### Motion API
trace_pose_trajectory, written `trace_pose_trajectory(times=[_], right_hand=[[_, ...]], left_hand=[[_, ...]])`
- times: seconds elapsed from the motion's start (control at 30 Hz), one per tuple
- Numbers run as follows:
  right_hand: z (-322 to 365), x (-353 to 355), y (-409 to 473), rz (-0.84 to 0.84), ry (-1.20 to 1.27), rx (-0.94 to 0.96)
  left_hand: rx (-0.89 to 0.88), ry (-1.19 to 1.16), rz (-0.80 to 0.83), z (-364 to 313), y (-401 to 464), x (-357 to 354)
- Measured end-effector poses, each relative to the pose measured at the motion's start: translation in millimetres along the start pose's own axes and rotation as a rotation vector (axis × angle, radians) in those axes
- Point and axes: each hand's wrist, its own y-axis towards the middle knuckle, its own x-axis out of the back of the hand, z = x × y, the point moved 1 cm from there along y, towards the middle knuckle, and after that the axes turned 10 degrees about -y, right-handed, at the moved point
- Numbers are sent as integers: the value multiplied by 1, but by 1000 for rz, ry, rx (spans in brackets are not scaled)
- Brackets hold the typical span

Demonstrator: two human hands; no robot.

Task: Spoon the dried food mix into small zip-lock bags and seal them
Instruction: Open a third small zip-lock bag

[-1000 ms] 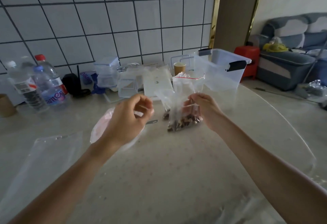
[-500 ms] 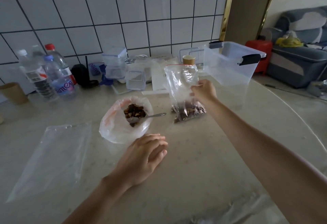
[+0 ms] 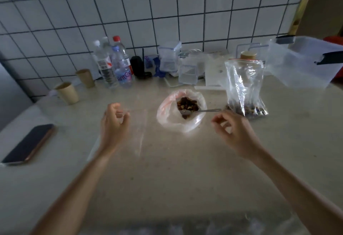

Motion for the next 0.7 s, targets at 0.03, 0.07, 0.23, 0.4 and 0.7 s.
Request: trace_pose_trajectory(times=[0.03,0.07,0.23,0.4,0.7], right_hand=[[7,-9,-1,52,4,28],[13,-19,-1,98,3,44],[32,-51,1,332,-78,147],[46,-60,15,298,-81,42],[95,-63,61,344,452,-310]], left_hand=[[130,162,23,17,6,9],[225,311,57,31,9,16],[158,404,33,43,9,21],[42,-16,-99,30,-1,25],[-166,-455,-97,-47,-42,25]])
